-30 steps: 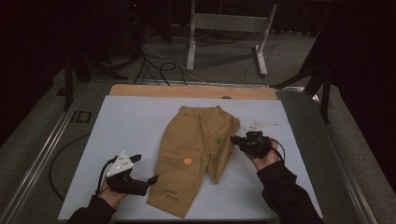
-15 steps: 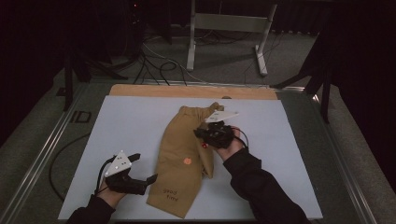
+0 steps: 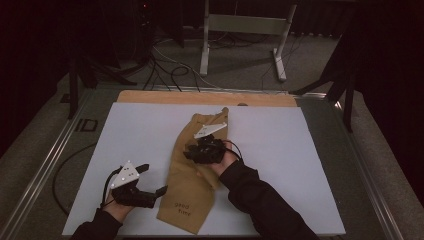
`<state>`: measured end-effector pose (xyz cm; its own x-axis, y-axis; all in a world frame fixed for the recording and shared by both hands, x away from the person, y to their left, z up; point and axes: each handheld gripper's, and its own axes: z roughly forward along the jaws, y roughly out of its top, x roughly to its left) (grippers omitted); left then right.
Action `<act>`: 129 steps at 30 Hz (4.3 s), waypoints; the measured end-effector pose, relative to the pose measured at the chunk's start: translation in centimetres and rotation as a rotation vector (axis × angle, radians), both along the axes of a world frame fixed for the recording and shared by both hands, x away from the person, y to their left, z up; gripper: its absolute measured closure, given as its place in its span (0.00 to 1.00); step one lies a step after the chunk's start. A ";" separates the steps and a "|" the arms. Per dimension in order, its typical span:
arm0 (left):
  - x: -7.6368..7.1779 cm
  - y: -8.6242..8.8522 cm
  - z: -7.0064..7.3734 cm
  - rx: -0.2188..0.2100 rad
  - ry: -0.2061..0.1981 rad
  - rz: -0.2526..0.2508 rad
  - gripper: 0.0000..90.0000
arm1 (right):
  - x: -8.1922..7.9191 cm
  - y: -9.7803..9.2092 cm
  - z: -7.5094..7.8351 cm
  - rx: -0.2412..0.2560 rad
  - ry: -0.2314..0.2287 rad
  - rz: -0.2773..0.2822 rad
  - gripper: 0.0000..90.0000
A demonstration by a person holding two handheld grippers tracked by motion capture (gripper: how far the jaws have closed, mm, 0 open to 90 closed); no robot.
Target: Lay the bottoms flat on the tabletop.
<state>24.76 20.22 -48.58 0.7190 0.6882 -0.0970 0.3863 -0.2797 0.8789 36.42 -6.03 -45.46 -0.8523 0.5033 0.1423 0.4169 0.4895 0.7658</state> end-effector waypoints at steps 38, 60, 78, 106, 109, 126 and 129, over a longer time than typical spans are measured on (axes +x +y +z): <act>0.1 -0.3 -0.3 0.011 0.019 -0.018 0.02 | 1.5 -7.5 -5.9 -0.189 0.047 -0.104 0.67; 0.1 -0.4 -0.2 0.017 0.014 -0.015 0.02 | -4.7 -14.5 0.3 -0.090 -0.093 -0.208 0.96; 0.2 -0.6 -0.4 0.026 0.022 -0.014 0.02 | -13.8 -24.7 1.9 -0.002 -0.126 -0.522 0.94; 7.2 -2.5 2.4 0.058 0.043 -0.049 0.01 | -4.2 -21.6 2.9 0.085 -0.174 -0.372 0.15; 8.2 -2.8 2.4 0.062 0.049 -0.049 0.01 | -2.8 -21.1 2.5 0.090 -0.169 -0.354 0.14; 15.6 -5.0 1.1 0.093 0.115 0.002 0.01 | 5.5 -18.4 -0.2 0.049 -0.114 -0.334 0.15; 16.7 -5.6 0.9 0.105 0.122 0.007 0.01 | 6.5 -18.3 -0.6 0.044 -0.101 -0.347 0.15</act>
<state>41.42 14.62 -47.69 0.7013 0.7043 -0.1107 0.4908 -0.3644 0.7914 42.94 -24.36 -46.05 -0.6423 0.7606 0.0940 0.4740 0.2979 0.8286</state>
